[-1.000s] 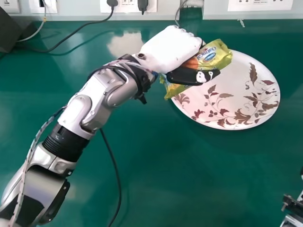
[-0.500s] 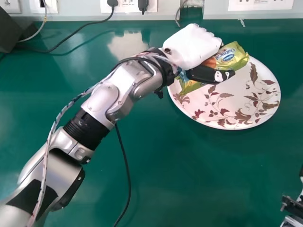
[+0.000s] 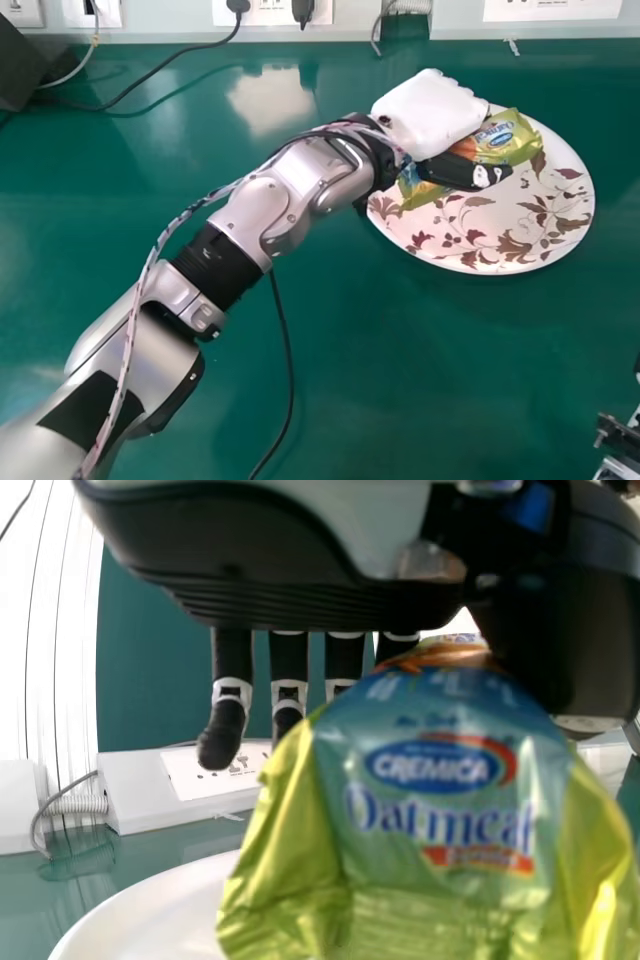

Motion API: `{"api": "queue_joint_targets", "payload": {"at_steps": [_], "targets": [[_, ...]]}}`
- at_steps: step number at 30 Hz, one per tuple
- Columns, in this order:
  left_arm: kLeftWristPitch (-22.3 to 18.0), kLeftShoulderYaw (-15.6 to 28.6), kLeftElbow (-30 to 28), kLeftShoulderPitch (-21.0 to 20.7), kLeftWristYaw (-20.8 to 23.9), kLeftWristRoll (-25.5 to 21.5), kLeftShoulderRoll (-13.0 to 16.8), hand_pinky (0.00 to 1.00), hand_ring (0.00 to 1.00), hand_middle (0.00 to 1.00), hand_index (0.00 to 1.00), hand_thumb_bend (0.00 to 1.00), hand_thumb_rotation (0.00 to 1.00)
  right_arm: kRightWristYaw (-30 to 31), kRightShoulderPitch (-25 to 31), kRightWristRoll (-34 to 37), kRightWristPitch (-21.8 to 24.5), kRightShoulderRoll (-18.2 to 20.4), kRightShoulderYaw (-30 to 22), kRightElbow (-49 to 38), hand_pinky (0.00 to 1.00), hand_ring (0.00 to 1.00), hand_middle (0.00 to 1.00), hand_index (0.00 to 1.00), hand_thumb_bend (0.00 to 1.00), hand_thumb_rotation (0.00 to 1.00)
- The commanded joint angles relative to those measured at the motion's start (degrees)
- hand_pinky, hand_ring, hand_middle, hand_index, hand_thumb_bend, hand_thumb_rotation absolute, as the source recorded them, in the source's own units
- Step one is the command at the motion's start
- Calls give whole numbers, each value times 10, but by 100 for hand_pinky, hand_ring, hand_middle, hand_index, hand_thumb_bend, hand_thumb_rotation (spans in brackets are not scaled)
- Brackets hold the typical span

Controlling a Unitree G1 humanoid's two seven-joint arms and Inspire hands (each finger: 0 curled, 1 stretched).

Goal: Pick up biscuit and place it in the plate

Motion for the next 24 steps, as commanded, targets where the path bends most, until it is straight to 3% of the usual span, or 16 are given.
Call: {"api": "queue_joint_targets", "payload": {"at_steps": [1, 7, 16, 21, 24], "targets": [[-8, -11, 16, -20, 18, 1, -9, 15, 36, 46, 54, 50, 0, 3, 2, 2, -5, 35, -3, -4, 49, 59, 62, 69, 82, 7], [-19, -26, 66, -40, 41, 1, -30, 17, 36, 47, 54, 50, 0, 3, 5, 10, -3, 35, -6, -8, 45, 54, 58, 61, 85, 10], [-9, -35, 161, -78, 54, -6, -67, 16, 36, 47, 54, 50, 0, 2, 2, 11, 2, 29, -14, -7, 52, 60, 64, 66, 84, 10], [-8, -42, 196, -88, 66, -12, -82, 16, 36, 47, 53, 50, 0, 6, 1, 21, 7, 28, -16, -8, 37, 50, 58, 68, 84, 7], [-7, -42, 216, -91, 68, -18, -91, 16, 37, 47, 53, 50, 0, 5, -1, 21, 8, 29, -18, -7, 42, 55, 61, 70, 83, 6]]}}
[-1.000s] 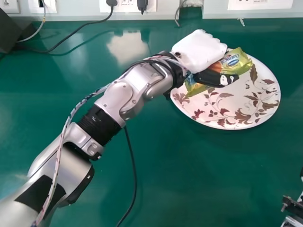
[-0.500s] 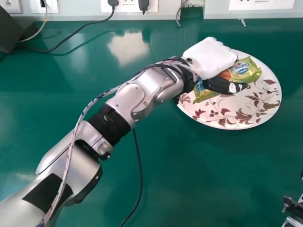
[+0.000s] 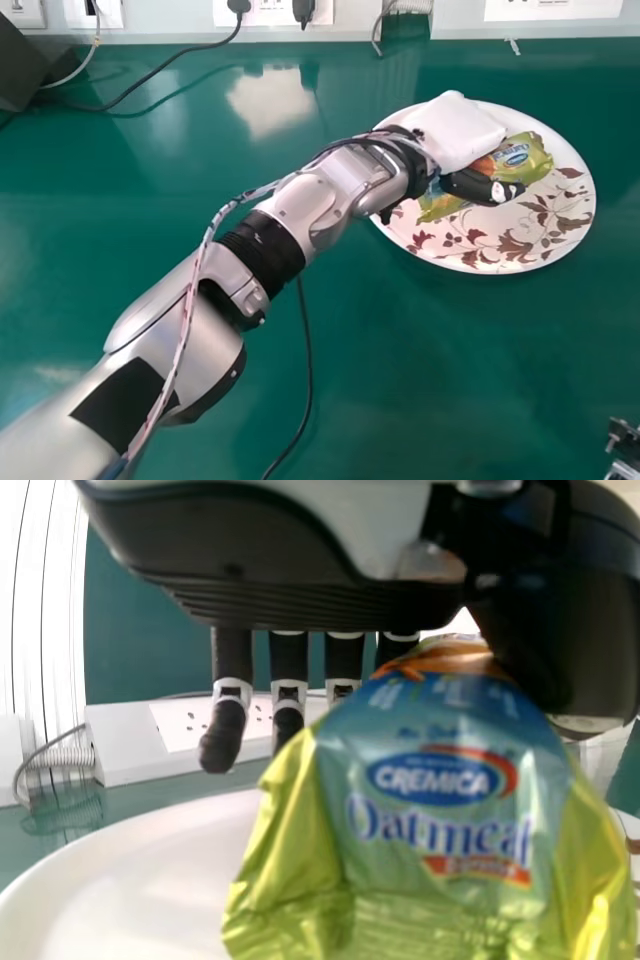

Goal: Pick up biscuit and place it in the plate

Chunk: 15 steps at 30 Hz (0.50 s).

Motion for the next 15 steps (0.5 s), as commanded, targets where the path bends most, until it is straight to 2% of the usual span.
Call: {"api": "queue_joint_targets", "payload": {"at_steps": [1, 5, 10, 13, 15], "targets": [[2, -5, 16, -15, 13, -7, -11, 16, 36, 47, 53, 50, 0, 2, -4, 3, 2, 28, -5, 3, 42, 55, 61, 70, 83, 6], [6, -12, 45, -20, 30, -2, -22, 16, 36, 46, 53, 50, 0, 8, -4, 5, 2, 25, -9, 3, 50, 60, 64, 69, 82, 5], [13, -26, 80, -29, 48, 3, -36, 15, 36, 47, 53, 50, 0, 10, -2, 4, 0, 29, -10, 2, 49, 58, 63, 70, 81, 7], [15, -32, 98, -31, 57, 1, -44, 14, 36, 46, 53, 50, 0, 15, -1, 11, 2, 29, -10, 2, 54, 61, 64, 67, 83, 8], [16, -34, 107, -32, 60, -1, -49, 14, 36, 46, 53, 50, 0, 12, -1, 6, 1, 32, -10, 2, 54, 60, 64, 65, 84, 9]]}}
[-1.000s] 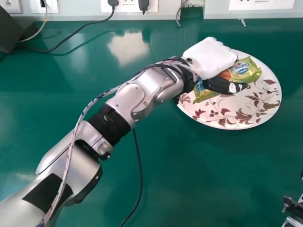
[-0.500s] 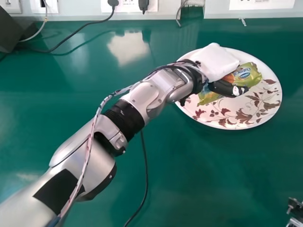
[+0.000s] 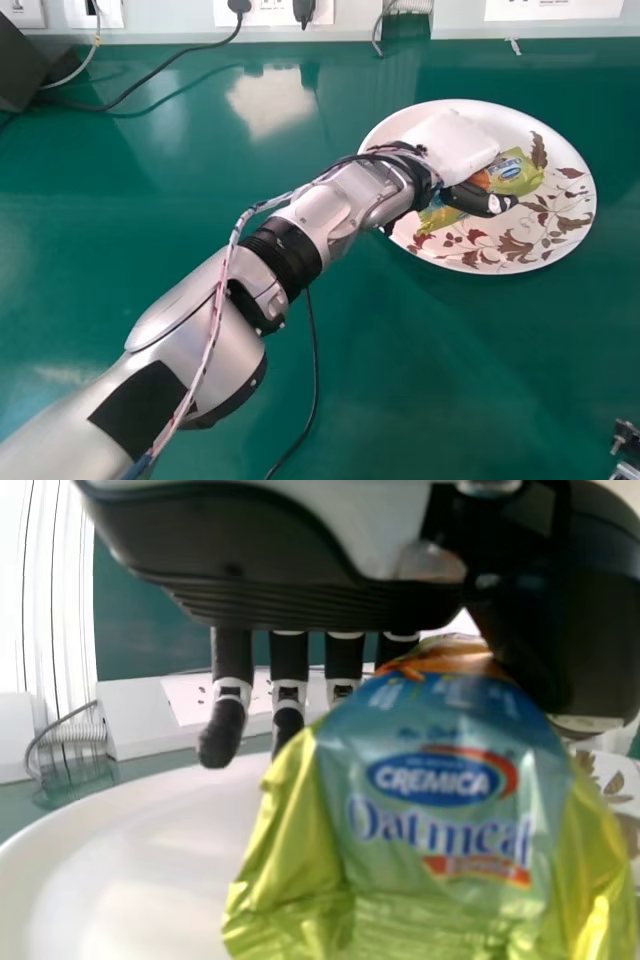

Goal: Pick up biscuit and place it in the plate

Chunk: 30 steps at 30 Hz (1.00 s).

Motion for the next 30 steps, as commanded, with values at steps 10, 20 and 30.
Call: {"api": "queue_joint_targets", "payload": {"at_steps": [10, 20, 30], "targets": [[4, -10, 68, -15, 47, -5, -24, 14, 36, 46, 53, 50, 0, 14, 0, 14, -3, 33, -5, 10, 47, 55, 61, 68, 86, 4], [5, -34, 88, -4, 81, 4, -30, 15, 36, 46, 54, 50, 0, 24, 0, 21, -7, 36, -10, 18, 40, 51, 55, 66, 88, 6], [9, -65, 97, 6, 97, 13, -40, 15, 36, 46, 54, 50, 0, 36, 2, 25, -6, 38, -6, 17, 47, 55, 57, 65, 88, 10]]}}
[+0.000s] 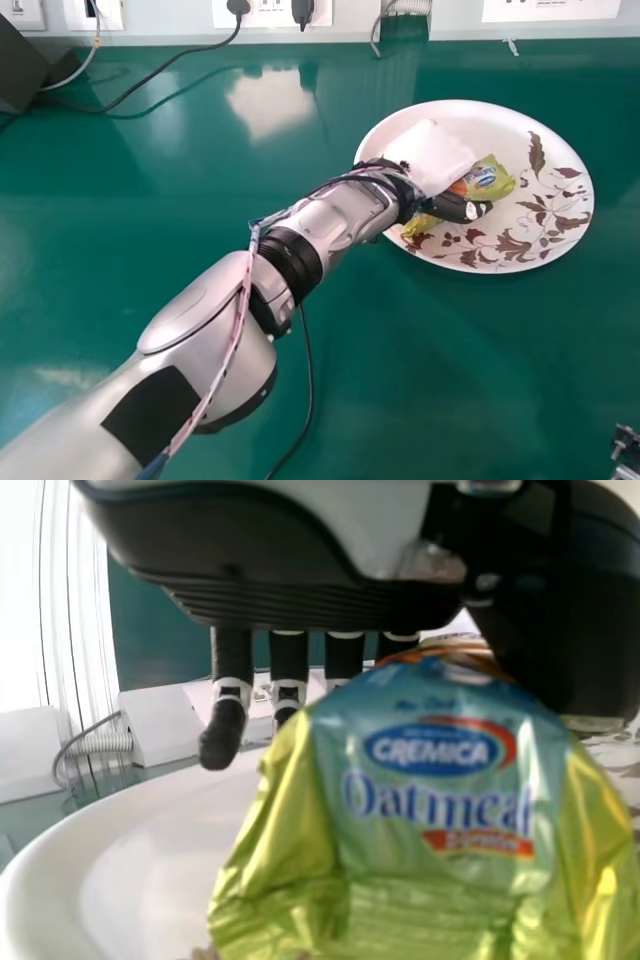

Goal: Pick up biscuit and place it in the plate

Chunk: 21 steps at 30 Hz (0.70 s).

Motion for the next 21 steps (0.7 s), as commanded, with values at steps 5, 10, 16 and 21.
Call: {"api": "queue_joint_targets", "payload": {"at_steps": [5, 10, 16, 21], "targets": [[-3, -30, 10, 16, 3, 13, -27, 15, 36, 46, 54, 50, 0, 4, 0, -1, -9, 43, -2, 6, 42, 51, 55, 63, 88, 12], [-3, -37, 10, 16, -4, 10, -29, 18, 38, 49, 53, 50, 0, 7, 3, -13, -16, 43, 1, 7, 47, 56, 59, 66, 88, 12], [-9, -49, 12, 19, 21, 16, -23, 20, 38, 49, 53, 50, 0, 19, -1, -12, -29, 43, 1, 18, 44, 52, 56, 65, 88, 12], [-11, -58, 14, 22, 25, 19, -20, 21, 38, 49, 53, 50, 0, 20, -4, -18, -34, 43, 5, 20, 44, 53, 55, 64, 89, 12]]}}
